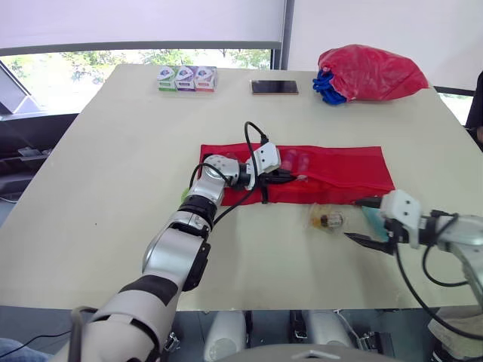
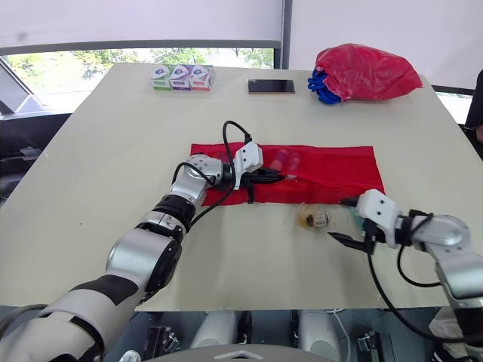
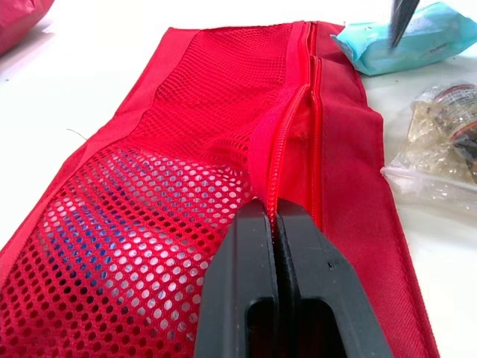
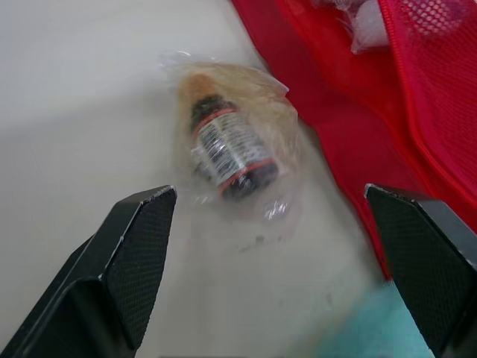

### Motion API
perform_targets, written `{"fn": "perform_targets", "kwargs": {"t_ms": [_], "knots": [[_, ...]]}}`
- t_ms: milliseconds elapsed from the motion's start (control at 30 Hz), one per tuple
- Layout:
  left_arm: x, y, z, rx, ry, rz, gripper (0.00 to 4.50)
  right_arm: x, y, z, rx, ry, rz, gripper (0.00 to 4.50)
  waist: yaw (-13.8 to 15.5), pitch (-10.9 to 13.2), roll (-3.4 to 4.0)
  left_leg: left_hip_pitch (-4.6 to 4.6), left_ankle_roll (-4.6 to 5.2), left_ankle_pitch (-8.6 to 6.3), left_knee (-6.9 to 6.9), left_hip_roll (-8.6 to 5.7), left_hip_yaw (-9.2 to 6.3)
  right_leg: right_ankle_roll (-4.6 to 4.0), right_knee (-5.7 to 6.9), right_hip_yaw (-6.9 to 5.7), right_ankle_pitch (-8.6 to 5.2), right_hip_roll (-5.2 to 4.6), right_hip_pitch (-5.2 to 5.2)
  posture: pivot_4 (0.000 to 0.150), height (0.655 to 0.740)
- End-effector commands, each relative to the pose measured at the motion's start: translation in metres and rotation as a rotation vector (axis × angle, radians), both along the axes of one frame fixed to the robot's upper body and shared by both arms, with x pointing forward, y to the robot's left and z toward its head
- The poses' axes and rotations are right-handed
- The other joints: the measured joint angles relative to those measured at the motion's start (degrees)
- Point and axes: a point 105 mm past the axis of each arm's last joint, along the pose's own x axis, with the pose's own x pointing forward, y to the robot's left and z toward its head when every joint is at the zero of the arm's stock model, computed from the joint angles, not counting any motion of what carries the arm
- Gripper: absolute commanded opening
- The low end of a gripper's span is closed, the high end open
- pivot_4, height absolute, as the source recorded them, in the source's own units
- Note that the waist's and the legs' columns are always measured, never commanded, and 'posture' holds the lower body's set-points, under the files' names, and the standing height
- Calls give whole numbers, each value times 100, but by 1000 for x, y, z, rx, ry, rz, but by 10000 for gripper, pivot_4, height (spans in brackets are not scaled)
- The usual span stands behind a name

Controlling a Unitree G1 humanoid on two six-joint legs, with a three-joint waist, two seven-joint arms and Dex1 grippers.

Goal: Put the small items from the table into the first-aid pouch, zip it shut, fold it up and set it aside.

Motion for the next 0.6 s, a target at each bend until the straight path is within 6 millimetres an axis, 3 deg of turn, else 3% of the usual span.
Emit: {"fn": "perform_targets", "kwargs": {"t_ms": [33,133,200,267,400,600], "knots": [[0,-7,14,-17,-57,-26,0,4,12,3,1,-10,51,43080,-3,0,0,0,0,0,0,0,1,1,0,1,0,0,0,1500,7400],[1,-7,14,-15,-59,-26,0,3,15,-6,-50,3,82,43080,-1,0,0,-1,0,0,0,0,0,3,-2,1,-2,-1,0,1500,7400],[2,-7,17,-17,-63,-24,0,2,15,-11,-76,8,89,38108,-1,0,0,-2,0,0,0,0,0,4,-4,0,-2,-1,1,1500,7400],[2,-7,19,-21,-66,-22,0,-2,16,-13,-67,21,98,29970,-5,0,0,-1,0,0,0,-1,3,5,-4,2,-3,-2,0,1500,7400],[2,-5,18,-18,-67,-24,0,-5,19,-8,-28,19,77,9548,-4,0,0,2,0,0,0,0,2,5,0,1,-2,-2,1,1500,7400],[1,-6,19,-19,-67,-29,0,-3,30,6,76,44,-63,8400,-9,0,0,2,0,0,0,1,1,4,4,1,-2,-1,0,1500,7400]]}}
